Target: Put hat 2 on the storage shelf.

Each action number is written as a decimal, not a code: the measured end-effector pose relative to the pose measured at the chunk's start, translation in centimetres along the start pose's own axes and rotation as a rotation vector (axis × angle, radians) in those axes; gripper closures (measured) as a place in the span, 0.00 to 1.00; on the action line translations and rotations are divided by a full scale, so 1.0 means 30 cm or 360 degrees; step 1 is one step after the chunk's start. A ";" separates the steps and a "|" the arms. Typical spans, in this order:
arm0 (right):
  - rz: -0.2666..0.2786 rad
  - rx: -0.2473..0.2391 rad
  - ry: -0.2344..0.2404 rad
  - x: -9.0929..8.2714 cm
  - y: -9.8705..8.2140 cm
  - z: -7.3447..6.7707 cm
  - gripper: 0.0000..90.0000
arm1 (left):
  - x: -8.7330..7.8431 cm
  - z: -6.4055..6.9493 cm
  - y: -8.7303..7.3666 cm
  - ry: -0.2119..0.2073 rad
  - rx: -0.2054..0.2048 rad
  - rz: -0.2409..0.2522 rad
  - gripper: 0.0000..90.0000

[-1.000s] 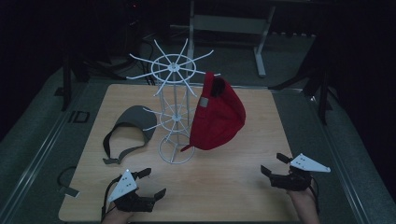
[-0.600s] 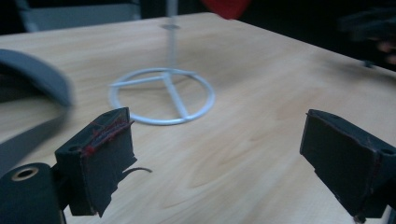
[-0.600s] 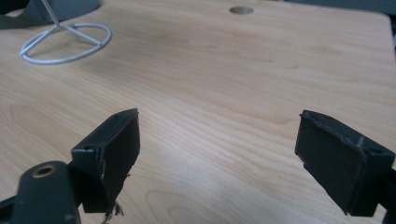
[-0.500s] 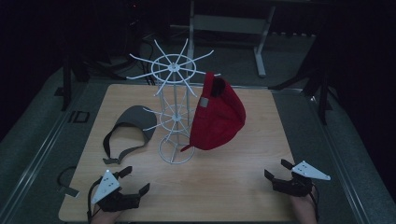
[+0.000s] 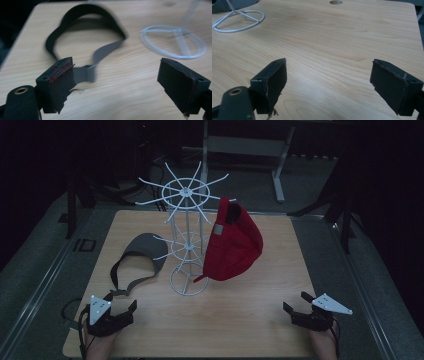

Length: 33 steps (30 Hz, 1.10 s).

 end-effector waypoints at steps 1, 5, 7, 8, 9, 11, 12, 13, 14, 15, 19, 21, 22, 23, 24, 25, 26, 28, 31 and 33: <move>0.0000 0.0000 -0.0001 0.001 -0.001 0.000 0.16 | 0.012 -0.010 -0.002 0.0037 0.0002 -0.0018 0.16; 0.0004 0.0003 -0.0008 0.004 -0.004 0.002 0.16 | 0.045 -0.031 -0.004 0.0093 -0.0016 -0.0052 0.16; 0.0000 0.0001 -0.0022 0.006 -0.009 0.004 0.16 | 0.077 -0.047 -0.008 0.0126 -0.0019 -0.0120 0.16; 0.0002 0.0006 -0.0024 0.006 -0.011 0.005 0.16 | 0.087 -0.050 -0.009 0.0124 -0.0025 -0.0134 0.16; 0.0002 0.0004 -0.0030 0.006 -0.013 0.006 0.16 | 0.097 -0.058 -0.013 0.0151 -0.0031 -0.0161 0.16; -0.0005 0.0004 -0.0033 0.006 -0.016 0.007 0.16 | 0.105 -0.063 -0.015 0.0157 -0.0035 -0.0176 0.16; -0.0002 0.0007 -0.0033 0.006 -0.018 0.007 0.16 | 0.122 -0.080 -0.024 0.0200 -0.0048 -0.0221 0.16; -0.0004 0.0010 -0.0038 0.006 -0.022 0.009 0.16 | 0.130 -0.084 -0.027 0.0196 -0.0054 -0.0238 0.16; -0.0007 0.0011 -0.0039 0.006 -0.025 0.009 0.16 | 0.137 -0.091 -0.031 0.0224 -0.0061 -0.0260 0.16; -0.0010 0.0011 -0.0041 0.006 -0.028 0.011 0.16 | 0.144 -0.095 -0.032 0.0224 -0.0068 -0.0266 0.16; -0.0022 0.0010 -0.0041 0.012 -0.035 0.011 0.16 | 0.166 -0.112 -0.024 0.0238 -0.0056 -0.0291 0.17; -0.0028 0.0008 -0.0036 0.015 -0.038 0.009 0.16 | 0.177 -0.117 -0.019 0.0230 -0.0074 -0.0291 0.17; -0.0034 0.0006 -0.0040 0.015 -0.040 0.009 0.16 | 0.182 -0.120 -0.019 0.0241 -0.0069 -0.0295 0.17; -0.0031 0.0005 -0.0040 0.015 -0.040 0.009 0.16 | 0.186 -0.120 -0.019 0.0238 -0.0062 -0.0303 0.18; -0.0031 0.0007 -0.0035 0.015 -0.041 0.008 0.16 | 0.190 -0.121 -0.021 0.0236 -0.0063 -0.0313 0.20; -0.0032 0.0007 -0.0035 0.014 -0.041 0.009 0.16 | 0.191 -0.124 -0.021 0.0251 -0.0067 -0.0319 0.21; -0.0032 0.0005 -0.0040 0.013 -0.041 0.010 0.16 | 0.193 -0.122 -0.020 0.0239 -0.0081 -0.0309 0.22; -0.0028 0.0011 -0.0035 0.012 -0.041 0.010 0.16 | 0.191 -0.126 -0.021 0.0257 -0.0079 -0.0309 0.26; -0.0027 0.0010 -0.0036 0.012 -0.040 0.010 0.16 | 0.188 -0.125 -0.024 0.0261 -0.0070 -0.0317 0.37; -0.0029 0.0003 -0.0038 0.012 -0.040 0.009 0.16 | 0.189 -0.123 -0.026 0.0255 -0.0069 -0.0326 0.47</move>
Point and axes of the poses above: each handheld gripper's, and its own axes: x roughly forward along the jaws, y roughly out of its top, z roughly to its right, the point moved 9 cm from there along x, roughly forward along the jaws, and after that the axes turned 1 degree about y, right-handed, at the moved point
